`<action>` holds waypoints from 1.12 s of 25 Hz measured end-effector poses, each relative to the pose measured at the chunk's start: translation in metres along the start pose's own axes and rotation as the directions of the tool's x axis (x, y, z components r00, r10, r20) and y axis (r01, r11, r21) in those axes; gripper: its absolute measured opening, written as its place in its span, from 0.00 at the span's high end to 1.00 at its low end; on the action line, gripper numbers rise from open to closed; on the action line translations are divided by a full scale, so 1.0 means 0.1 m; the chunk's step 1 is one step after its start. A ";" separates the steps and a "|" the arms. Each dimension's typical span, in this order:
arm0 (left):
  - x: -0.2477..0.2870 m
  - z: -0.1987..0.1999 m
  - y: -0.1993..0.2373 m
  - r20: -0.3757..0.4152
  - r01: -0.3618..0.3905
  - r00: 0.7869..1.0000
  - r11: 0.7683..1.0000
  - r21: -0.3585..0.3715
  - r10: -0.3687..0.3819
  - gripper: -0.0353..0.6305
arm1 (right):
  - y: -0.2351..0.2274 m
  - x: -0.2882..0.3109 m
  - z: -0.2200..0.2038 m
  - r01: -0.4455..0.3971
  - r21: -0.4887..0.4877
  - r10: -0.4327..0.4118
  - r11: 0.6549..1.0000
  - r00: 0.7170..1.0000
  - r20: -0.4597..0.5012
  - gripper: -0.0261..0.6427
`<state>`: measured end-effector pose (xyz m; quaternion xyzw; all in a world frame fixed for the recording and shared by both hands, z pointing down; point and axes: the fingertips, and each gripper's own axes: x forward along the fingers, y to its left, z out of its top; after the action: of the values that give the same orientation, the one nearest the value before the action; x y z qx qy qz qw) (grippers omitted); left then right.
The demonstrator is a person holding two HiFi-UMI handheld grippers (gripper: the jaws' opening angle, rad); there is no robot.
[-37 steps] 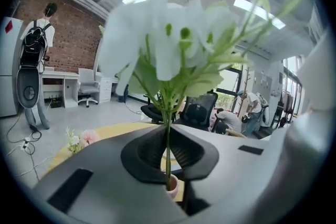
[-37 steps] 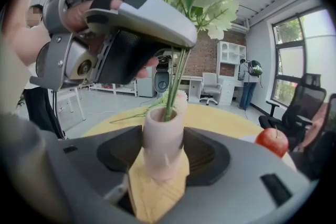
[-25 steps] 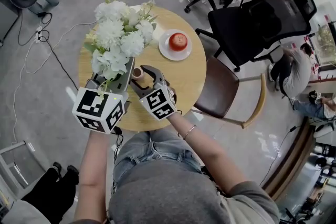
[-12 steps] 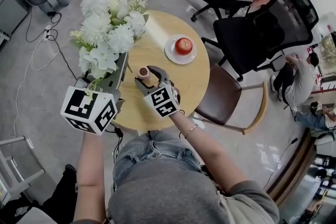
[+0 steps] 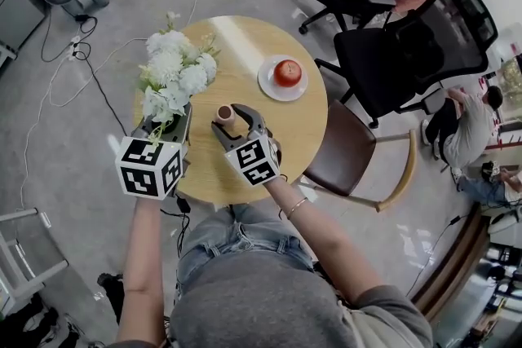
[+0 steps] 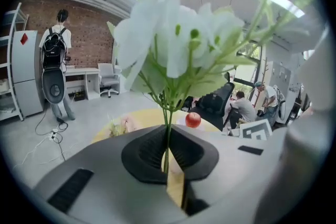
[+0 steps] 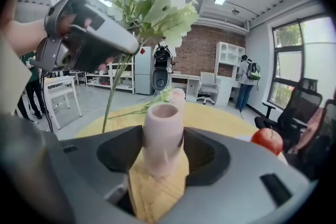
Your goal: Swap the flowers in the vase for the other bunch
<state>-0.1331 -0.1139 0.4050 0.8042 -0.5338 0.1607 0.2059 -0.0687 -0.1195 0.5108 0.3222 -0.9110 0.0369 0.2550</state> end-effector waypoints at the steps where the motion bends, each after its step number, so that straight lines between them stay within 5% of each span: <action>1: 0.06 -0.09 0.01 -0.024 -0.002 1.000 1.000 -0.008 0.002 0.91 | -0.01 0.00 0.00 0.000 0.001 0.000 1.000 1.000 0.001 0.58; 9: 0.43 -0.40 0.00 -0.151 0.019 0.988 1.000 -0.013 -0.021 0.91 | -0.07 0.01 0.02 -0.008 0.017 0.008 1.000 1.000 -0.012 0.59; 28: 1.15 -0.65 0.09 -0.266 0.063 0.960 0.995 -0.080 -0.082 0.91 | -0.09 0.00 0.02 -0.012 0.057 0.012 0.998 1.000 0.000 0.59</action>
<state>-0.1002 -0.1749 0.5175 0.7861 -0.4765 0.2417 0.3106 -0.0640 -0.1270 0.5079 0.3239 -0.9113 0.0646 0.2457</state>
